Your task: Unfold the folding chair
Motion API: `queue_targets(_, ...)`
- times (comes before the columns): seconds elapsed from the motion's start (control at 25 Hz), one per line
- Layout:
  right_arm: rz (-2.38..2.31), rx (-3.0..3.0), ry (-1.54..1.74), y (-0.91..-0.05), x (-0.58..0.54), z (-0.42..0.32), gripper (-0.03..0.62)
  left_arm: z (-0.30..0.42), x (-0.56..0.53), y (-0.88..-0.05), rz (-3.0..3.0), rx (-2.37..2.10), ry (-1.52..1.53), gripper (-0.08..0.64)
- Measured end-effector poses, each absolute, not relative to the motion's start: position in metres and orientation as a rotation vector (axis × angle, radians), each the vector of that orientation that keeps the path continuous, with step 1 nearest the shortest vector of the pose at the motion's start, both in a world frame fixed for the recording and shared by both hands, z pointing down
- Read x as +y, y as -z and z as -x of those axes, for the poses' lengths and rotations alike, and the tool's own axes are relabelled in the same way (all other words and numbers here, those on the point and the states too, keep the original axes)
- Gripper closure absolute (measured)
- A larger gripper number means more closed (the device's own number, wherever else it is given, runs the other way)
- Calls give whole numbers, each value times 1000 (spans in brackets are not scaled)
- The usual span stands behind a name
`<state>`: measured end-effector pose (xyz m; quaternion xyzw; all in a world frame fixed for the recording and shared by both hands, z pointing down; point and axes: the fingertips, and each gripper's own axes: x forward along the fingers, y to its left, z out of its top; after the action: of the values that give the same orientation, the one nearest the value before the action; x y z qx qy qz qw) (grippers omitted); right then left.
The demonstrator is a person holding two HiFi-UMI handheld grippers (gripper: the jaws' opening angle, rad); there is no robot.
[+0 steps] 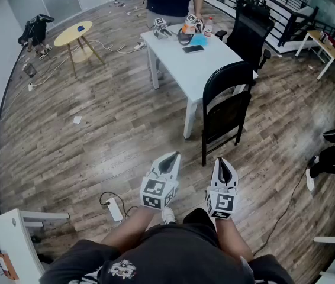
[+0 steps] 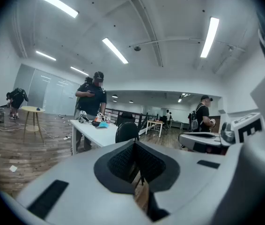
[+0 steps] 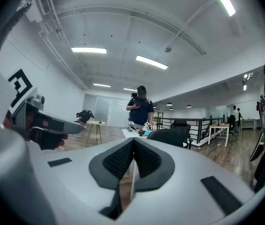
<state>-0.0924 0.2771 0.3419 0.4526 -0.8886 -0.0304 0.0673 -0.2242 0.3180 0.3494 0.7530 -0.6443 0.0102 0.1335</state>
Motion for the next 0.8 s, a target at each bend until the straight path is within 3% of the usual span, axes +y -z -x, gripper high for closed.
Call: queue_targets(0.8, -1300, -2709, -9, -372, 60, 155, 577, 261, 86, -360, -2225, -1851, -187, 555)
